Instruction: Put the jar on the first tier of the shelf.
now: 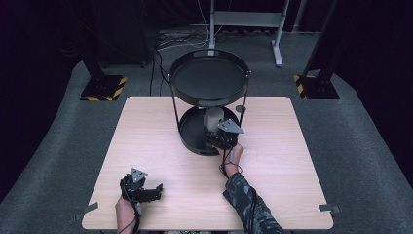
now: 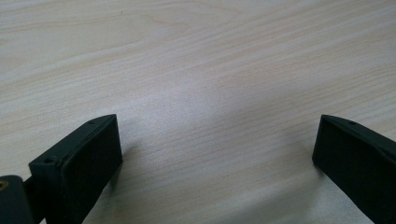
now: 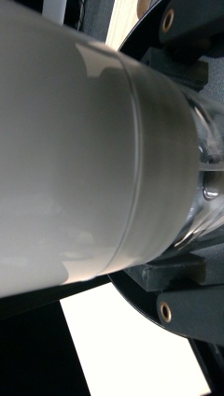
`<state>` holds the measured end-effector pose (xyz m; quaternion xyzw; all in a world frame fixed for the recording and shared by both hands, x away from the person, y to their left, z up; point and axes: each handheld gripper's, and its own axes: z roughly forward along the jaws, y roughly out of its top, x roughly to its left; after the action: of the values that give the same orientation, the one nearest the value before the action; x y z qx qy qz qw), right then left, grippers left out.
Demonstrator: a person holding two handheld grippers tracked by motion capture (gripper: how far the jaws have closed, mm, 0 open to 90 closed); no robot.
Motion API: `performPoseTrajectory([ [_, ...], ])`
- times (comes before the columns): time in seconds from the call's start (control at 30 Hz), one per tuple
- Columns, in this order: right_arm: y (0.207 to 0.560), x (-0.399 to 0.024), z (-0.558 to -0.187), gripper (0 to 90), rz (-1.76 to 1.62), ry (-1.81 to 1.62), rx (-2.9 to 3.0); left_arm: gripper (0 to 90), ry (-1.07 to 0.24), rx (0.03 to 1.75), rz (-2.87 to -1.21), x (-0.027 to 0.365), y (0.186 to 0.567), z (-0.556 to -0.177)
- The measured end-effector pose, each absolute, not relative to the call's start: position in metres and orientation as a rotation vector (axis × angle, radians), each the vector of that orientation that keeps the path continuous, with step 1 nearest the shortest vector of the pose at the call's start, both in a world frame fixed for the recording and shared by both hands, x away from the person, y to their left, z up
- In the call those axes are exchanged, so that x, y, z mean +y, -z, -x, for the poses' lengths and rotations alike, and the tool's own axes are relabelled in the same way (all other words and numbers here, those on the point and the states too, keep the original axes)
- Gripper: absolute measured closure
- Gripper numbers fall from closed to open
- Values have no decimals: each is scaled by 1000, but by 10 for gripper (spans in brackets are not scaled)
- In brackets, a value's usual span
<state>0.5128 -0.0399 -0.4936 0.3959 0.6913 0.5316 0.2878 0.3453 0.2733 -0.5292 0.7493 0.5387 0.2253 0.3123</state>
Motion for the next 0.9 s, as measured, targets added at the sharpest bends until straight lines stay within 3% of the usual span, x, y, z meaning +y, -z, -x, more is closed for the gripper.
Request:
performPoseTrajectory([
  [0.47,491,-41,-514,287,-1039,-1407,1890,9,-595,1421,-1977,273,529,-345],
  [0.7,489,-41,-518,46,-1091,-1349,2001,9,-597,1421,-1977,273,529,-345],
  [0.9,484,-47,-517,0,-1124,-1267,2136,9,-595,1421,-1977,273,529,-345],
])
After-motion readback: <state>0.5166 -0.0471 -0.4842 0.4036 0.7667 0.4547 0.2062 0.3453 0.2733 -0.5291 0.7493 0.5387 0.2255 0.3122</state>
